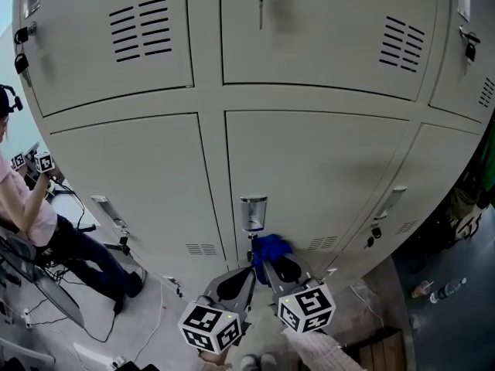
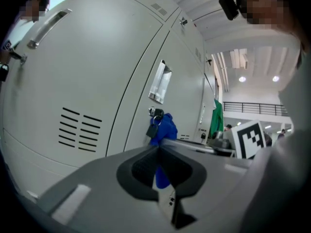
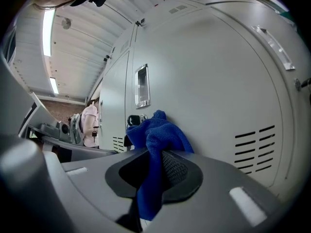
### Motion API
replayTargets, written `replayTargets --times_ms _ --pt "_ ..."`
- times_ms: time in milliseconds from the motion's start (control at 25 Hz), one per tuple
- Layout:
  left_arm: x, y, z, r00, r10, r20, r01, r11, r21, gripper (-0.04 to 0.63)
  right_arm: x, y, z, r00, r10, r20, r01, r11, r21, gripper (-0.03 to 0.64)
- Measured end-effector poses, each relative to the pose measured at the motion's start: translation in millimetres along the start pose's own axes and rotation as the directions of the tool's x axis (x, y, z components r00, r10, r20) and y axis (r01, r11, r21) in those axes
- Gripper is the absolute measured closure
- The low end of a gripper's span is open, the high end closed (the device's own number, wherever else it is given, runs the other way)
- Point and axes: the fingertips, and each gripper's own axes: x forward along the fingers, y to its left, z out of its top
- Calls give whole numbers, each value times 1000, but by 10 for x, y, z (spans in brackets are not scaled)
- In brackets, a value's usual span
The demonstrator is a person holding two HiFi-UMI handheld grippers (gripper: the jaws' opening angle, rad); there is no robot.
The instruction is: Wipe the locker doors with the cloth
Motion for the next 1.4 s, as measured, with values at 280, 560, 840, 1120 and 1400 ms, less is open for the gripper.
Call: replayTargets --times_ms 280,560,840,1120,1400 --pt "62 -47 -174 999 -27 -35 27 999 -18 589 0 -28 -231 998 -1 -56 3 1000 30 558" --pt "91 -148 -103 998 -56 -19 56 998 -8 588 -38 4 -132 999 -9 -47 9 1000 0 559" --pt "38 -407 360 992 -105 73 101 994 51 589 -372 -75 499 996 -43 83 46 999 -29 559" --pt "108 -721 1195 960 -189 208 147 968 205 589 -641 -105 1614 953 -28 301 70 989 -128 558" --pt "134 -964 1931 909 -272 315 162 929 333 589 -826 -122 2518 886 4 463 107 971 -214 558"
